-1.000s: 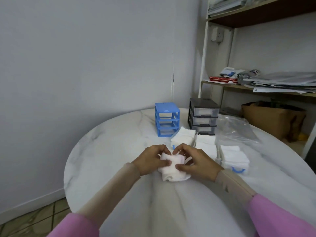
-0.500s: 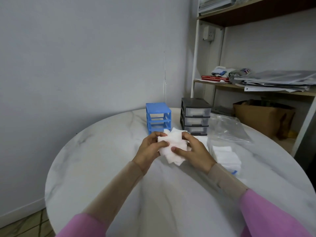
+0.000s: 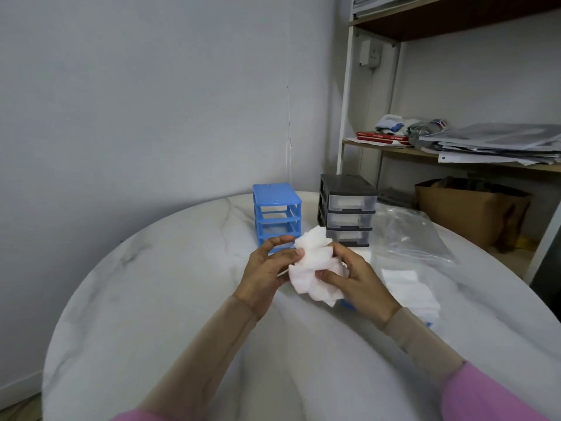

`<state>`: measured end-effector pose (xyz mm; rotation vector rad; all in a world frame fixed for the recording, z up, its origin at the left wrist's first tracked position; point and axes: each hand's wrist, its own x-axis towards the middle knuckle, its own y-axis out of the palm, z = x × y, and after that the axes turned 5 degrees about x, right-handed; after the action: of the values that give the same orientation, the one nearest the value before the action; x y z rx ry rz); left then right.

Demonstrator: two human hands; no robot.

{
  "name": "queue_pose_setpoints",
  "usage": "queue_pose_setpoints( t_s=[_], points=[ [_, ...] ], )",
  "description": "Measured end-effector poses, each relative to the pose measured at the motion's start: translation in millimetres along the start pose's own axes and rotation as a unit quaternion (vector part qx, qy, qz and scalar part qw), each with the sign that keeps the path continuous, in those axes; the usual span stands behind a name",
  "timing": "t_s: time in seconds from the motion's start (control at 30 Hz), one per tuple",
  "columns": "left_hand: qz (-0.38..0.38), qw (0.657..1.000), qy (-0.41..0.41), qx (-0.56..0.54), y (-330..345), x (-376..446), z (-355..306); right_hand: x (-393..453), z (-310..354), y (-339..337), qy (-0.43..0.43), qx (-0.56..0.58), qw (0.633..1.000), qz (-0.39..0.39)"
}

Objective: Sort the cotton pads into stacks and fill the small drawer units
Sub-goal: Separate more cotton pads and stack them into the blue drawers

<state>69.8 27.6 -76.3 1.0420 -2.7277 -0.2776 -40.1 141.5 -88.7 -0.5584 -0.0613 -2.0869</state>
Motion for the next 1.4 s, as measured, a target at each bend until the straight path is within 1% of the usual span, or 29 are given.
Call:
queue_pose_setpoints(
  t_s=[0.1, 0.23, 0.33, 0.5, 0.63, 0.8, 1.03, 1.17, 1.3, 1.4],
  points=[
    [0.036, 0.998, -0.024, -0.036, -2.5, 1.5, -3.1, -1.5, 5.7, 2.9, -0.014, 0.024, 0.999, -0.033],
    [0.098, 0.992, -0.047, -0.066, 0.1, -2.3, -4.2, -5.1, 8.7, 3.4, -0.008, 0.061, 0.997, -0.044],
    [0.128, 0.991, -0.034, -0.007, 3.6, -5.6, -0.9, -8.0, 9.0, 1.2, 0.013, 0.109, 0.993, -0.049],
    [0.116, 0.993, -0.021, 0.024, 4.7, -6.5, 3.0, -8.8, 7.7, -0.7, 0.026, 0.117, 0.992, -0.034],
    [0.105, 0.994, -0.028, 0.01, 3.4, -4.7, 3.5, -10.1, 9.7, 1.4, 0.016, 0.109, 0.994, -0.025],
    [0.12, 0.992, 0.0, 0.035, 1.8, -7.0, 2.6, -9.2, 12.8, -2.9, 0.023, 0.107, 0.992, -0.058],
    [0.124, 0.991, 0.021, 0.037, 1.8, -9.3, 4.8, -9.1, 14.2, -0.9, 0.031, 0.095, 0.993, -0.069],
    [0.128, 0.991, 0.015, 0.037, 4.2, -10.2, 3.9, -9.2, 15.5, -2.4, 0.033, 0.099, 0.99, -0.092],
    [0.091, 0.995, 0.002, 0.031, -0.4, -7.0, 6.1, -8.2, 16.4, -3.0, 0.038, 0.105, 0.989, -0.096],
    [0.038, 0.999, 0.011, 0.024, -2.4, -6.1, 6.4, -8.2, 17.8, -2.7, 0.048, 0.118, 0.986, -0.108]
  ],
)
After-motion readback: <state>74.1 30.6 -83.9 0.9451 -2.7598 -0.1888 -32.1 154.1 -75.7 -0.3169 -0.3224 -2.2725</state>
